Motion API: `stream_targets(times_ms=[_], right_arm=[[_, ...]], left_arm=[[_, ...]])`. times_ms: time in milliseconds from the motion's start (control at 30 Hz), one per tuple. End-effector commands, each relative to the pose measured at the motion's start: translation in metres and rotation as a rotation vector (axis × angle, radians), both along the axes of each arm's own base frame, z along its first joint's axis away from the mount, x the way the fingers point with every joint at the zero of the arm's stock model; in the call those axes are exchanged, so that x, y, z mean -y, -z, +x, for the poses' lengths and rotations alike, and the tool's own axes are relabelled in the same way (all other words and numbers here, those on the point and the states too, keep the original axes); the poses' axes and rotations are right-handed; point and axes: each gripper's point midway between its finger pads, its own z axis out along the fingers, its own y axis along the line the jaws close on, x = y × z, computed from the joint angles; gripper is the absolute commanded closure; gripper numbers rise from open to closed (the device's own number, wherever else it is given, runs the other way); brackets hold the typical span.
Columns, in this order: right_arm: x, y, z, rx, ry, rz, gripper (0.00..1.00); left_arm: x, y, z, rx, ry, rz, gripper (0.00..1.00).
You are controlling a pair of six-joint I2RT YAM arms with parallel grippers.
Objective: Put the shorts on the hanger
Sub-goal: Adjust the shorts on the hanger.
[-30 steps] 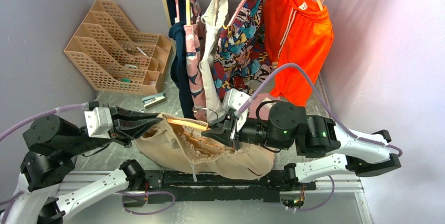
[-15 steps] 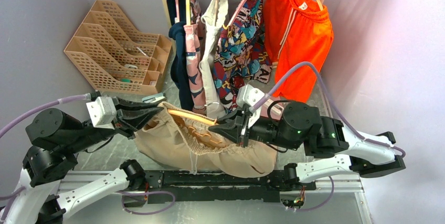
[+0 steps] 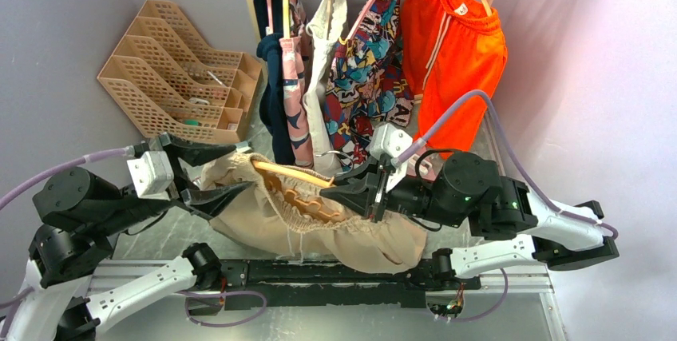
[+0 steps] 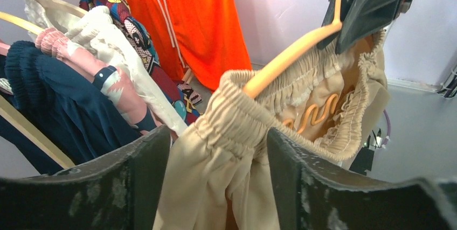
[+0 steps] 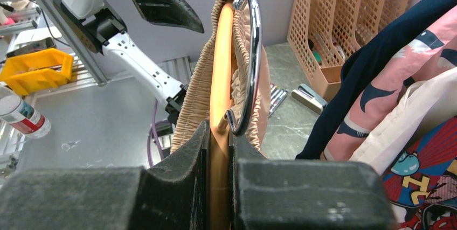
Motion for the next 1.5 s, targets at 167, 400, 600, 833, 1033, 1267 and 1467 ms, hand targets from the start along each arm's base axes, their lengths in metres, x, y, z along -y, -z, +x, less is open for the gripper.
stream_targets(times_ms=[167, 400, 600, 833, 1033, 1267, 1467], right_arm=[[0.015, -0.054, 0.002, 0.017, 0.011, 0.157, 1.0], [0.013, -0.05, 0.004, 0.021, 0.025, 0.151, 1.0], [0.007, -0.049, 0.004, 0.023, 0.021, 0.14, 1.0], [0.007, -0.048, 0.003, 0.015, 0.019, 0.138, 1.0], [0.011, -0.046, 0.004, 0.008, 0.028, 0.14, 1.0], [0.012, -0.044, 0.004, 0.009, 0.028, 0.134, 1.0], [0.012, -0.043, 0.004, 0.008, 0.025, 0.133, 1.0]], left_arm=[[-0.041, -0.008, -0.019, 0.008, -0.072, -0.062, 0.31], [-0.049, 0.0, -0.046, -0.013, 0.014, -0.102, 0.36], [-0.022, 0.024, -0.063, -0.06, 0.192, 0.023, 0.36], [-0.032, 0.017, -0.032, -0.006, 0.02, 0.013, 0.38], [-0.068, 0.007, -0.01, 0.048, -0.202, -0.06, 0.4], [-0.064, 0.042, 0.004, -0.02, -0.248, 0.051, 0.44], [-0.062, 0.054, 0.017, -0.022, -0.292, 0.101, 0.52]])
